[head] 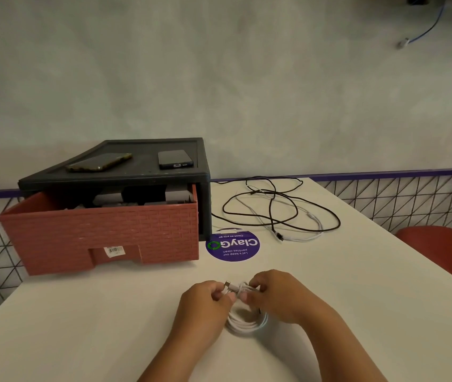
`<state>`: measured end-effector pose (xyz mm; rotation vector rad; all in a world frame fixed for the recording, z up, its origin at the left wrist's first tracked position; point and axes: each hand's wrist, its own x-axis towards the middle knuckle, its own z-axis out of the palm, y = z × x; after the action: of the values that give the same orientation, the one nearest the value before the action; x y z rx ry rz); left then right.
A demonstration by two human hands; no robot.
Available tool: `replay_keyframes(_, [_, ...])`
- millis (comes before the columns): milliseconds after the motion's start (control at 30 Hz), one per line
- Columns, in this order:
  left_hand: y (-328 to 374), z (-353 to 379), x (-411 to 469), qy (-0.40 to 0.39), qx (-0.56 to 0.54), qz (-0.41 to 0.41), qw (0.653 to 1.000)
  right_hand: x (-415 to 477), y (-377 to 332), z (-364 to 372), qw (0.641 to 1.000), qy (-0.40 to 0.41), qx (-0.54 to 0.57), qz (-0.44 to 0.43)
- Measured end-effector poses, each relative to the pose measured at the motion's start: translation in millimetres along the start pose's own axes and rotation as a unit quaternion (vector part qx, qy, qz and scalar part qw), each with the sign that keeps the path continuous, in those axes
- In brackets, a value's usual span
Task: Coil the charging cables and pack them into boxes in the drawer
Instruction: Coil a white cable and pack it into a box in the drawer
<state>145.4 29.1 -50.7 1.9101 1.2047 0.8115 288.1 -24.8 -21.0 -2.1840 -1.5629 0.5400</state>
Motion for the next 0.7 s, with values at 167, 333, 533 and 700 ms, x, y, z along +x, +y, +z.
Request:
replay_keyframes(167, [-2.4, -3.3, 2.8, 0.017, -0.018, -0.017, 1.000, 2.8, 4.4, -4.5, 0.999, 0.025, 0.037, 0.008])
replay_keyframes(333, [-3.7, -5.5, 5.2, 0.021, -0.013, -0.018, 1.000, 1.4, 3.8, -4.1, 0.999, 0.001, 0.037, 0.013])
replay_keyframes(533, [-5.5, -2.0, 4.9, 0.002, -0.001, 0.002, 1.000, -0.7, 1.3, -5.4, 1.000, 0.002, 0.028, 0.000])
replay_keyframes(700, [-5.3, 0.1, 5.4, 0.005, 0.001, 0.007, 1.000, -2.3, -0.1, -6.0, 1.000, -0.002, 0.020, -0.007])
